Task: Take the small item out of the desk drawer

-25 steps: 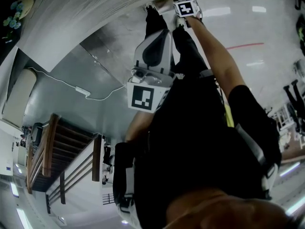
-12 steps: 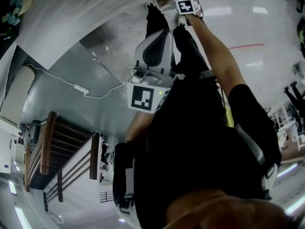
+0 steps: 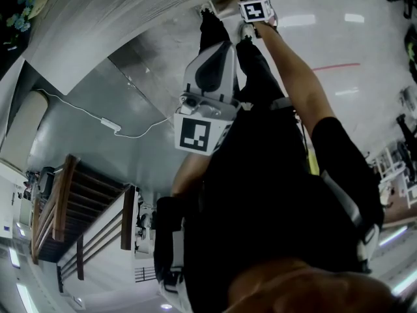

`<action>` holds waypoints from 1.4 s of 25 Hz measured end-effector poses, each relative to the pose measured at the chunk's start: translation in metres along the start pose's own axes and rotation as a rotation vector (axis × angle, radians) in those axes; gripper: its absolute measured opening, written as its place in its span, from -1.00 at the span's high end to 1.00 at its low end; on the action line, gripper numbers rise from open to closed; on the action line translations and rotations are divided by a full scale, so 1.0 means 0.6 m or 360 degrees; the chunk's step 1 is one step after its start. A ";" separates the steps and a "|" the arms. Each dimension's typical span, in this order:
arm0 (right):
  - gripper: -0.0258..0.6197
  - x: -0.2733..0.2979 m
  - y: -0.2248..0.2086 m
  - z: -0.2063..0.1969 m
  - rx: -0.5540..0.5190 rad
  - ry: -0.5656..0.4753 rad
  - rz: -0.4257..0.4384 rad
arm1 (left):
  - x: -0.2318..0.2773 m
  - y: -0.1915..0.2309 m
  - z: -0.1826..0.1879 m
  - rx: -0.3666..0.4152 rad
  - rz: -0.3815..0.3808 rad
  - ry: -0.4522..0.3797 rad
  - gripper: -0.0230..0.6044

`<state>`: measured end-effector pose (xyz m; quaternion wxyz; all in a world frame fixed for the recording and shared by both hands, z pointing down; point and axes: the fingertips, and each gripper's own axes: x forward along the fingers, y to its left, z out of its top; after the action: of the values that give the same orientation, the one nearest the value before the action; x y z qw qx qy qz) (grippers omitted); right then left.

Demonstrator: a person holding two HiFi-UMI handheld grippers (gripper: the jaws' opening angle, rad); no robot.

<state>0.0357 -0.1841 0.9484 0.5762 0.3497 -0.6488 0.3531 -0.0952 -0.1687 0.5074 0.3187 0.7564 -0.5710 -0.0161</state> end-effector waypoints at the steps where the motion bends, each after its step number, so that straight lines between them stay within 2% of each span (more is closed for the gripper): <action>1: 0.43 -0.003 0.001 0.001 0.0000 -0.0004 0.0005 | -0.001 -0.002 0.001 0.0006 0.0001 -0.0003 0.93; 19: 0.44 -0.110 0.009 -0.003 -0.0004 -0.0132 0.0096 | -0.048 -0.083 0.035 0.0095 -0.0011 -0.0123 0.93; 24: 0.44 -0.151 0.018 0.013 -0.0034 -0.0227 0.0142 | -0.063 -0.106 0.043 0.0129 -0.0007 -0.0173 0.93; 28: 0.44 -0.198 0.019 0.023 -0.0090 -0.0292 0.0147 | -0.079 -0.132 0.048 0.0214 -0.0027 -0.0183 0.93; 35: 0.44 -0.272 0.020 0.006 -0.0147 -0.0409 0.0199 | -0.118 -0.187 0.055 0.0251 0.0029 -0.0252 0.93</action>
<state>0.0384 -0.1732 0.7853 0.4808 0.3240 -0.7533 0.3105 -0.0366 -0.1058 0.4012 0.2121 0.7702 -0.6008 -0.0278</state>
